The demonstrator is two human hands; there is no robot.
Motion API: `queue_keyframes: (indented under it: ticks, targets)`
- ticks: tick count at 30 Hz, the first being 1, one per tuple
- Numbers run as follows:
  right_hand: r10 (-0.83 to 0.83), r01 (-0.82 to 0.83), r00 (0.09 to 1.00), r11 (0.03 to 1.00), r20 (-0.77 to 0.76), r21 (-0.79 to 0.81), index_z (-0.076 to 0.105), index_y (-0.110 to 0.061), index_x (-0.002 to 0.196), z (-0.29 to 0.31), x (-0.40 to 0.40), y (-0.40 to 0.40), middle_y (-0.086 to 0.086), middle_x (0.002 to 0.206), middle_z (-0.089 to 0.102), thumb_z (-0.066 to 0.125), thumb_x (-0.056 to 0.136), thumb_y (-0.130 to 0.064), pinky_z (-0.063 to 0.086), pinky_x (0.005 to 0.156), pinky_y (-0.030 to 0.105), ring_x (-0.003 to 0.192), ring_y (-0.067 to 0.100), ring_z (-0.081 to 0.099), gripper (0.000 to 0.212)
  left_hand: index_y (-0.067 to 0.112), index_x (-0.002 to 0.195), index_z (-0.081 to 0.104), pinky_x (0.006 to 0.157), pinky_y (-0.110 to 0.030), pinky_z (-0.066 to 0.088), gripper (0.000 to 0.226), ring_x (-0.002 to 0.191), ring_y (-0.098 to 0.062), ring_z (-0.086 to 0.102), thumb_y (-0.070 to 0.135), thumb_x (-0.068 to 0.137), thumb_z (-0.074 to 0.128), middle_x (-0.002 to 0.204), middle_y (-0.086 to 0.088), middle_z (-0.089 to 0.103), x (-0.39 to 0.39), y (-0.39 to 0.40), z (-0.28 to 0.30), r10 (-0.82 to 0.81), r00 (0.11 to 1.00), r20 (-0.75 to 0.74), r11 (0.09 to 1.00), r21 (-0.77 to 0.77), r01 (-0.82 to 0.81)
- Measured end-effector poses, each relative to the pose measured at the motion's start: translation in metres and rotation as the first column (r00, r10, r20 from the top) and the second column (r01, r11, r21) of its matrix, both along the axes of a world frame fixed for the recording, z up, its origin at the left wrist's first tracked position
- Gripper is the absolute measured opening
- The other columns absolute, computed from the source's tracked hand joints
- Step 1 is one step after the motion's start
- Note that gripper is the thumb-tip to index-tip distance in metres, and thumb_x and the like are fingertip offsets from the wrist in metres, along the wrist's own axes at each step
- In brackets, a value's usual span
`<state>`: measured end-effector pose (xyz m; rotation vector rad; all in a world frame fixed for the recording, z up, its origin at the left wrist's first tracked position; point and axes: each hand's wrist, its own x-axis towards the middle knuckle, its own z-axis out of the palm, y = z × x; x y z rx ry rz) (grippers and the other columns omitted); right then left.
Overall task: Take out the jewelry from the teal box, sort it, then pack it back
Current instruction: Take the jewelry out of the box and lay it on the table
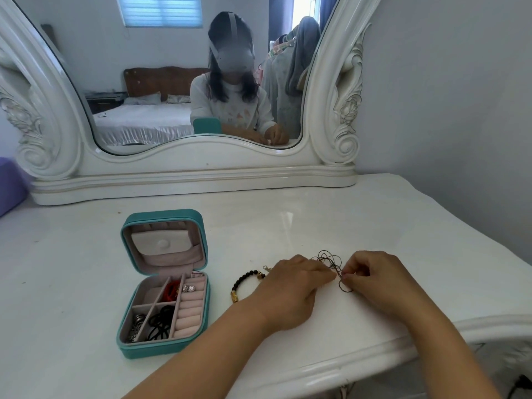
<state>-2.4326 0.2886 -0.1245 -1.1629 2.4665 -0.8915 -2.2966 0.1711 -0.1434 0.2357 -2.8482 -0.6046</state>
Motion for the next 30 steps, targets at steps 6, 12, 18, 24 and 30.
queue_keyframes:
  ticks: [6, 12, 18, 24, 30]
  targets:
    - [-0.078, 0.171, 0.941, 0.949, 0.328, -0.264, 0.065, -0.012, 0.072, 0.002, -0.017, -0.019, -0.002, 0.043, 0.057, 0.064, 0.079, -0.012, 0.034, 0.050, 0.025, 0.041, 0.010, 0.043, 0.007, 0.021, 0.117, 0.063, 0.092, -0.034, 0.038, 0.053, 0.104, -0.020, 0.048, 0.008, 0.078, 0.029, 0.119, 0.002, 0.062, 0.003, -0.007, -0.005, 0.029, 0.998, -0.058, 0.994, 0.107, -0.023]
    - [0.023, 0.157, 0.876, 0.931, 0.482, -0.329, 0.062, -0.007, 0.079, 0.009, -0.024, -0.051, 0.009, 0.071, 0.071, 0.058, 0.082, -0.005, 0.037, 0.041, 0.016, 0.048, 0.016, 0.058, 0.005, 0.026, 0.107, 0.068, 0.090, -0.023, 0.035, 0.048, 0.094, -0.008, 0.046, 0.009, 0.077, 0.034, 0.108, 0.008, 0.067, 0.005, -0.008, -0.005, 0.027, 0.998, -0.056, 0.977, 0.214, -0.015]
    - [0.127, -0.001, 0.901, 0.957, 0.415, -0.290, 0.068, -0.024, 0.091, 0.002, -0.030, -0.058, -0.003, 0.098, 0.067, 0.049, 0.085, 0.001, 0.041, 0.059, 0.016, 0.073, 0.011, 0.064, 0.032, 0.032, 0.101, 0.066, 0.084, -0.017, 0.034, 0.027, 0.088, 0.003, 0.047, 0.035, 0.078, 0.053, 0.083, 0.027, 0.061, 0.006, -0.005, -0.001, 0.066, 0.997, -0.031, 0.952, 0.303, -0.053]
    - [0.055, 0.108, 0.925, 0.910, 0.375, -0.401, 0.068, -0.017, 0.085, 0.000, -0.026, -0.048, 0.002, 0.079, 0.068, 0.067, 0.080, -0.013, 0.041, 0.061, 0.019, 0.069, 0.014, 0.061, 0.007, 0.032, 0.106, 0.066, 0.085, -0.019, 0.043, 0.030, 0.093, 0.000, 0.053, 0.041, 0.078, 0.068, 0.097, 0.019, 0.064, 0.018, -0.003, 0.012, 0.155, 0.985, -0.074, 0.943, 0.308, -0.126]
    - [0.094, 0.048, 0.958, 0.879, 0.271, -0.474, 0.069, -0.024, 0.081, 0.024, 0.026, -0.045, -0.003, 0.080, 0.070, 0.069, 0.078, -0.020, 0.052, 0.072, 0.028, 0.077, 0.016, 0.065, 0.005, 0.032, 0.108, 0.065, 0.082, -0.013, 0.043, 0.032, 0.093, -0.001, 0.055, 0.042, 0.078, 0.061, 0.101, 0.015, 0.066, 0.075, -0.015, 0.031, 0.206, 0.954, -0.219, 0.973, 0.150, -0.176]
